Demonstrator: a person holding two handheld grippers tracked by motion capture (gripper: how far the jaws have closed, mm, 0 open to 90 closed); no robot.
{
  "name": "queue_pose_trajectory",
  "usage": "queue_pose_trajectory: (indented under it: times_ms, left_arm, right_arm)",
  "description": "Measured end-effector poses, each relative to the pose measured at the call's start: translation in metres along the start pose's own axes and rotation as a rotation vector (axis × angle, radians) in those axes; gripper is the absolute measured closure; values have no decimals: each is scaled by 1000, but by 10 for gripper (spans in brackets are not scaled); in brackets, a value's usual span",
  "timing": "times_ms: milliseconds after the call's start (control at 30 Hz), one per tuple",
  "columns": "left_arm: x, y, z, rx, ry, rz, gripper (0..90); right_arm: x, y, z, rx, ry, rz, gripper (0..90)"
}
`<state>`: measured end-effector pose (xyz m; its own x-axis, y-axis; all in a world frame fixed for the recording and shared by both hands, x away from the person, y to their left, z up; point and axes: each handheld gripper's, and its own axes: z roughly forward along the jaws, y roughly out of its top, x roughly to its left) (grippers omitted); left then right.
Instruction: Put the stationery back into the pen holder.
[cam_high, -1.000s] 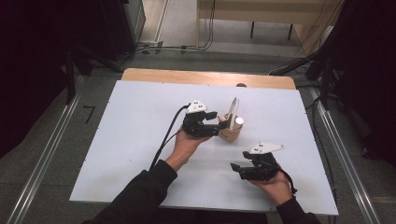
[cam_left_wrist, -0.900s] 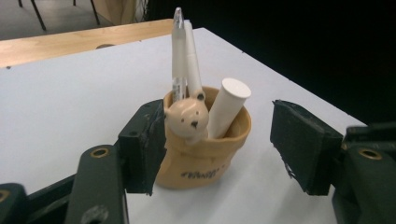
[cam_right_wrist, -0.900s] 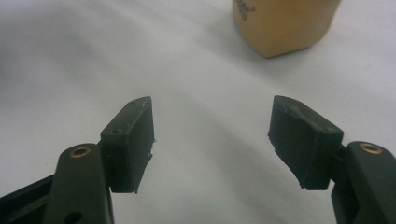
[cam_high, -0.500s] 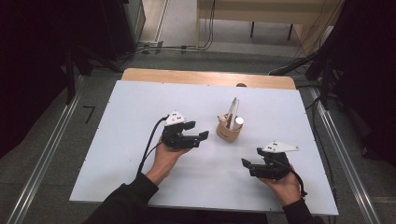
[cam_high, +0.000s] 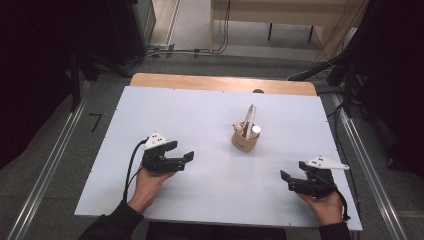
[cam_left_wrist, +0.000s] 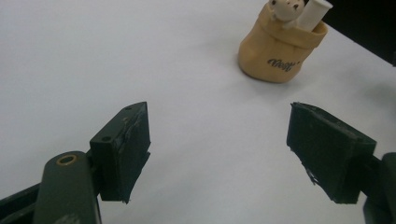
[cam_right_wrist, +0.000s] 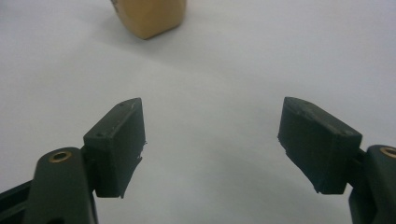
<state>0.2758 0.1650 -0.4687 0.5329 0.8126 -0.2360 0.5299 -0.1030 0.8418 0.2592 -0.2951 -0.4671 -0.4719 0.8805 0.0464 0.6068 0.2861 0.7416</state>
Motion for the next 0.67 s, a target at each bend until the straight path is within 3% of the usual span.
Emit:
queue_pose_trajectory:
  times_ms: [200, 667]
  left_arm:
    - [12, -15, -21, -1, 68, -11, 208]
    - [63, -46, -65, 18, 232, -137, 195]
  right_arm:
    - [-17, -11, -11, -5, -43, 40, 214]
    - [-36, -22, -24, -13, -99, 85, 205]
